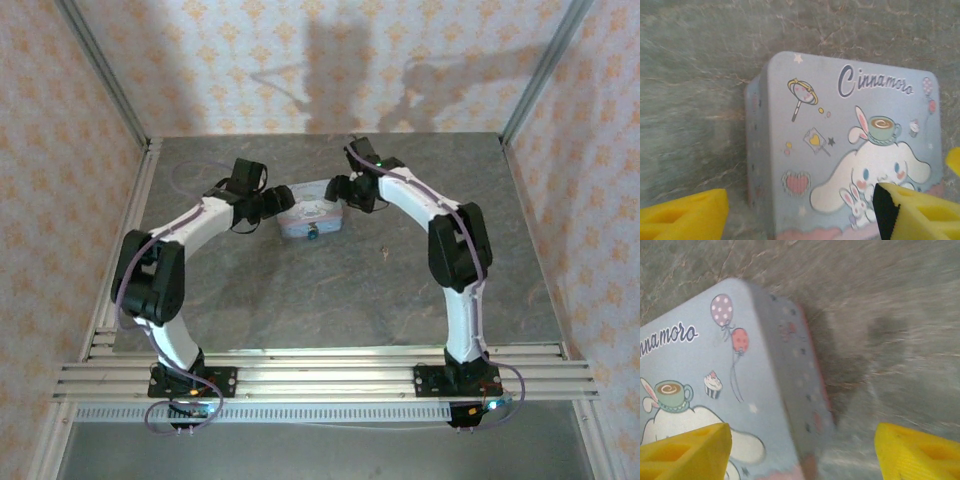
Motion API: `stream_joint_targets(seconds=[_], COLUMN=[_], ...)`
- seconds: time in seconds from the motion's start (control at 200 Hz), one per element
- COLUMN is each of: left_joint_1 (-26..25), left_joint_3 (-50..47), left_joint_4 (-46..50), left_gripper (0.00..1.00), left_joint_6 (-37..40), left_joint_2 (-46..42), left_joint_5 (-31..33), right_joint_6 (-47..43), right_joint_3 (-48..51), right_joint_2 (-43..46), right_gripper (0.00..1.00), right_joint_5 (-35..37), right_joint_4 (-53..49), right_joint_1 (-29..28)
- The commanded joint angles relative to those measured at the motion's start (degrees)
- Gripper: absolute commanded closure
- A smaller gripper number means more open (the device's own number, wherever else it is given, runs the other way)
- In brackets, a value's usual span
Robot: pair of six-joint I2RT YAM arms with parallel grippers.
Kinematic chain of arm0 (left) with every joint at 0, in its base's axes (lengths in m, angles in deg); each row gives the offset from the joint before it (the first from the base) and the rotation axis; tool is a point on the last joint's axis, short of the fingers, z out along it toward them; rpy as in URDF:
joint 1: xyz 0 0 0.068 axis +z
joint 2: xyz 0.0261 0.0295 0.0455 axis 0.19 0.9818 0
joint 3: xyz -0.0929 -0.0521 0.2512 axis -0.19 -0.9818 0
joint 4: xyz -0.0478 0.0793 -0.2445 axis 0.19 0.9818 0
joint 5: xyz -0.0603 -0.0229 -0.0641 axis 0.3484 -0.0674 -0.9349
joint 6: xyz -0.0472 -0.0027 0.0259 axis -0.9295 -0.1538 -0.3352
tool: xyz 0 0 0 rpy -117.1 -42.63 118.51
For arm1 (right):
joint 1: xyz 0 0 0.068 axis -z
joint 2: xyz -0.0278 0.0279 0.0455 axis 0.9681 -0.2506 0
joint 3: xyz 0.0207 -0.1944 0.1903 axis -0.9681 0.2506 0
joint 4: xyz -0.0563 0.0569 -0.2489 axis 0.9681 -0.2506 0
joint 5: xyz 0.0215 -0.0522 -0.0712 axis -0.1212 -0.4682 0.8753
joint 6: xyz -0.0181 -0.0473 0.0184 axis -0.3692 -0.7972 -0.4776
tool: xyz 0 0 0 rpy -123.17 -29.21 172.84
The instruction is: Unlock a padlock with a key
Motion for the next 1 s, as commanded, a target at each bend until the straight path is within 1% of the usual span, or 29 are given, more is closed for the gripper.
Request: stream_joint_targets(seconds=[0.0,0.08,0.145,0.19,0.29,0.325,0.36,0.42,0.485,0.581,0.736,0.996], left_joint_1=[-0.61,-2.01,-5.06,-8.49,-18.22,-21.27,-23.99,-28.14,-31.24,-33.06,-33.38,-33.39], left_joint_3=[-2.77,-7.45,-10.78,-11.91,-12.42,-12.09,-11.57,-10.52,-9.51,-7.97,-6.94,-7.99], left_joint_4=[6.68,6.74,5.67,5.78,4.94,4.45,3.69,2.34,1.35,0.79,1.81,2.58], left_gripper=[0.22,0.22,0.22,0.22,0.22,0.22,0.23,0.25,0.25,0.25,0.26,0.26], left_joint_6=[4.57,4.23,4.29,3.77,2.56,0.31,-0.36,-0.82,-1.28,-1.77,-0.83,-1.09], left_joint_2=[-6.65,-10.1,-11.55,-11.46,-9.14,-7.75,-6.25,-4.02,-2.63,-1.93,-2.02,-2.17], left_joint_5=[4.37,5.72,3.83,4.09,6.21,6.57,6.57,6.94,8.21,8.37,9.35,10.02], right_joint_6=[-2.93,-3.65,-3.9,-4.27,-6.06,-6.87,-7.39,-8.23,-8.78,-9.66,-11.58,-13.33], right_joint_3=[5.0,11.25,16.05,18.62,21.33,21.43,21.28,20.67,19.76,18.8,17.05,15.98], right_joint_2=[9.31,12.94,15.1,15.96,15.26,14.28,13.42,11.9,10.75,9.66,6.65,3.32], right_gripper=[0.25,0.27,0.28,0.29,0.3,0.32,0.34,0.42,0.49,0.55,0.63,0.66], right_joint_5=[4.44,3.76,3.2,2.39,0.38,-0.66,-1.3,-1.17,-0.13,0.65,2.93,5.5], right_joint_4=[-5.2,-5.89,-6.58,-7.0,-8.61,-8.97,-9.19,-9.02,-9.32,-9.92,-11.18,-12.36], right_joint_1=[2.75,4.94,6.59,7.51,7.98,7.98,7.98,7.97,7.98,7.91,7.74,6.3])
